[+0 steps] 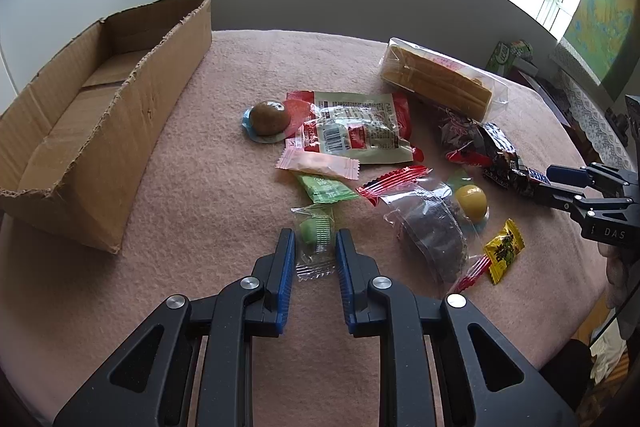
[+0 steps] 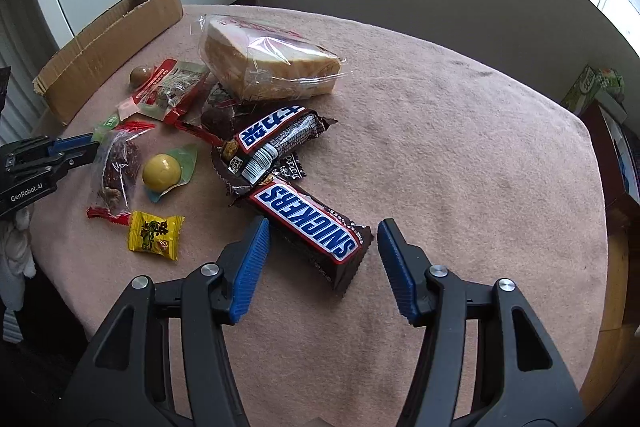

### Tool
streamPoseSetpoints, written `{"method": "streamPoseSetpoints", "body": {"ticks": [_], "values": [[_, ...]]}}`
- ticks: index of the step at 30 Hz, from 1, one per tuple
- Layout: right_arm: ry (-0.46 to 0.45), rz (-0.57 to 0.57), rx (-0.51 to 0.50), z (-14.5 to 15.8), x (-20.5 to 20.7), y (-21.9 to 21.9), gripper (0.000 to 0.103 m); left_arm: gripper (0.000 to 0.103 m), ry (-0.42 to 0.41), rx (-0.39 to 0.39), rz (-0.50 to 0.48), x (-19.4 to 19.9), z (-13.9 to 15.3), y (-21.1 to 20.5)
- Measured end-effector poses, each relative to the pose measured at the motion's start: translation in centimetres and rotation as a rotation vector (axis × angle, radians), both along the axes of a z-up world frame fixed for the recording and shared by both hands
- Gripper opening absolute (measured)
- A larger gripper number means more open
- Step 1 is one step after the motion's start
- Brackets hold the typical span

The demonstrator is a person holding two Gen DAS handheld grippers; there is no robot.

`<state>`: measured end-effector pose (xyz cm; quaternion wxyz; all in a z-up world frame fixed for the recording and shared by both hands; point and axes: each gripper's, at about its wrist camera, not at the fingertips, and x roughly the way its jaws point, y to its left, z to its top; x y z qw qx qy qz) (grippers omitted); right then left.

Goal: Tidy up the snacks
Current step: 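Reach the right gripper to the large Snickers bar and grasp it while the left gripper grasps the green-wrapped sweet, then carry the Snickers bar and green sweet into the cardboard box and release both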

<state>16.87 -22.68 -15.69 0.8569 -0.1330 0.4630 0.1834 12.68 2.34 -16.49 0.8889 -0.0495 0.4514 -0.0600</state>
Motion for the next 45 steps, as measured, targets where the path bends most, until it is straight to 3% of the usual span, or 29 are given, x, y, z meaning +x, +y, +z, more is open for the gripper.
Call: {"method": "streamPoseSetpoints", "body": {"ticks": [4,11,16,19,35,45], "values": [[-0.015,0.085,-0.037,0.2,0.7,1.2,0.066,0.019,-0.001,0.007,0.002,-0.1,0.0,-0.2],[0.097,0.15,-0.034,-1.0,1.8,2.4,0.065,0.019,-0.001,0.007,-0.002,0.0,0.0,-0.2],[0.104,0.119,-0.012,-1.0,0.4,1.6,0.036,0.018,-0.004,-0.003,-0.006,0.0,-0.1,0.0],[0.114,0.068,0.045,-0.8,0.1,0.6,0.034,0.018,-0.006,-0.018,-0.005,-0.1,-0.1,0.3],[0.024,-0.082,0.182,0.4,-4.6,-0.9,0.03,0.017,-0.021,-0.047,0.019,-2.3,0.3,1.8],[-0.079,-0.01,0.213,5.3,-5.0,3.6,0.03,0.017,-0.113,-0.057,0.049,-3.9,4.0,3.3]]}}
